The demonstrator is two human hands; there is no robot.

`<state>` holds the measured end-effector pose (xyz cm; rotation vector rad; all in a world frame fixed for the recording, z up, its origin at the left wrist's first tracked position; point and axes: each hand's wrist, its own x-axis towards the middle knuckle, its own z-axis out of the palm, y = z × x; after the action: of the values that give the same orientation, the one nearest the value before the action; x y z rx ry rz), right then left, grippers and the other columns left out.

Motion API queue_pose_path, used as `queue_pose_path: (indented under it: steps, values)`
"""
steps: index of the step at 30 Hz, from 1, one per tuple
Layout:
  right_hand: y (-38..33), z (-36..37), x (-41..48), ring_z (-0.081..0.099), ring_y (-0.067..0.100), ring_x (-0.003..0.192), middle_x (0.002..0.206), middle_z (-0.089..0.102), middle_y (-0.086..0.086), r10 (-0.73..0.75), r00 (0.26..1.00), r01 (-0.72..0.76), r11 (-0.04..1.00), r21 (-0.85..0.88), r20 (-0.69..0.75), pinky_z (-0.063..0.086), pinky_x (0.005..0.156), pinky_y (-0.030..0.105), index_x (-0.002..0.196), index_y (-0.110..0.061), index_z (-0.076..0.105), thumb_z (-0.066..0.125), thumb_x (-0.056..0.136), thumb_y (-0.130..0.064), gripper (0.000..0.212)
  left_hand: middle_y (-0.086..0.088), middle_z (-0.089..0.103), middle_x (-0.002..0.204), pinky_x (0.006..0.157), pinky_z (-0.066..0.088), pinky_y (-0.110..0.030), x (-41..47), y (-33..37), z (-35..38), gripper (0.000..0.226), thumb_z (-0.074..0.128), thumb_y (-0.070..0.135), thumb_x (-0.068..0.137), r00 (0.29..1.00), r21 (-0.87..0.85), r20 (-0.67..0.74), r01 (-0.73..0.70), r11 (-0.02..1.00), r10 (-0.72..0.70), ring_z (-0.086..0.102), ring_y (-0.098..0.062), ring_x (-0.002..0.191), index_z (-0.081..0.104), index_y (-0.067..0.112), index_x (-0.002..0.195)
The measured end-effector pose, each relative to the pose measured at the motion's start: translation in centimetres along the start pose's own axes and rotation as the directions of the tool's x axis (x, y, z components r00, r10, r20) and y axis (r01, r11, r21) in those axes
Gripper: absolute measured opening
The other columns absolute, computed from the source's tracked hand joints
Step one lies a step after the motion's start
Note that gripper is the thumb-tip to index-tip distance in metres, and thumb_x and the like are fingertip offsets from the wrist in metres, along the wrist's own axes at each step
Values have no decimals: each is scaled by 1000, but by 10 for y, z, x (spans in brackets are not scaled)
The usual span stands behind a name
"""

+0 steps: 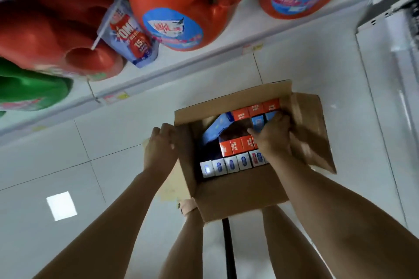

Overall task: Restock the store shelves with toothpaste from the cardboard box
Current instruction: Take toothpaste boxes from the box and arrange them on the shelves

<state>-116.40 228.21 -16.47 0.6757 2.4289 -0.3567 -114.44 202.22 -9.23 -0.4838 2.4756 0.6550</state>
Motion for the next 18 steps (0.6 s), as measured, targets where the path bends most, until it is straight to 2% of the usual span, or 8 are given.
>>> queue_pose_path:
  steps: [4,6,7,11,14,16,18]
  values:
    - [-9,14,15,43,37,127,141,37,22,107,994,-106,993,49,-23,43,100,47,146,0,17,76,76,-39,99,-7,54,84,57,31,-22,5,-6,6,30,55,-3,75,1000,-111,-14,4,994,-6,44,-14,71,54,17,97]
    - [-12,14,20,47,37,122,138,41,21,138,990,-137,990,37,-41,43,99,48,144,-1,20,76,77,-36,94,-4,51,84,54,29,-13,5,-6,7,30,55,-4,77,999,-152,-26,20,988,-25,43,-7,68,54,17,99]
    - [-12,15,24,49,37,120,135,44,20,149,988,-147,988,38,-42,43,98,48,143,-2,22,76,76,-36,93,-3,50,86,54,29,-13,4,-6,8,29,54,-3,78,999,-160,-30,28,987,-33,43,-7,68,55,16,100]
    - [-7,10,27,61,34,105,122,56,16,146,989,-142,983,114,-23,52,86,48,138,-6,30,80,70,-42,92,-2,50,90,58,31,-22,0,-1,8,25,51,0,83,996,-177,-64,52,983,-64,46,-15,74,56,16,103]
    - [-4,-4,15,63,31,103,119,60,13,111,994,-113,973,203,21,55,82,47,136,-7,33,81,69,-35,88,-4,55,97,66,36,-25,-7,8,7,25,49,7,89,989,-152,-53,126,980,-135,53,-21,81,61,18,109]
    - [-4,-19,-1,62,30,103,119,59,12,94,995,-97,958,271,24,56,82,45,131,-7,36,82,69,-31,81,-9,63,101,69,37,-24,-13,22,-1,23,48,8,90,978,-158,3,205,966,-208,58,-24,87,65,19,99]
    - [-7,-39,-21,63,28,99,116,59,11,82,997,-80,955,285,8,57,79,43,125,-7,38,80,71,-30,73,-10,65,102,70,39,-23,-23,41,-13,19,48,9,92,946,-271,147,319,908,-288,60,-23,91,66,17,96]
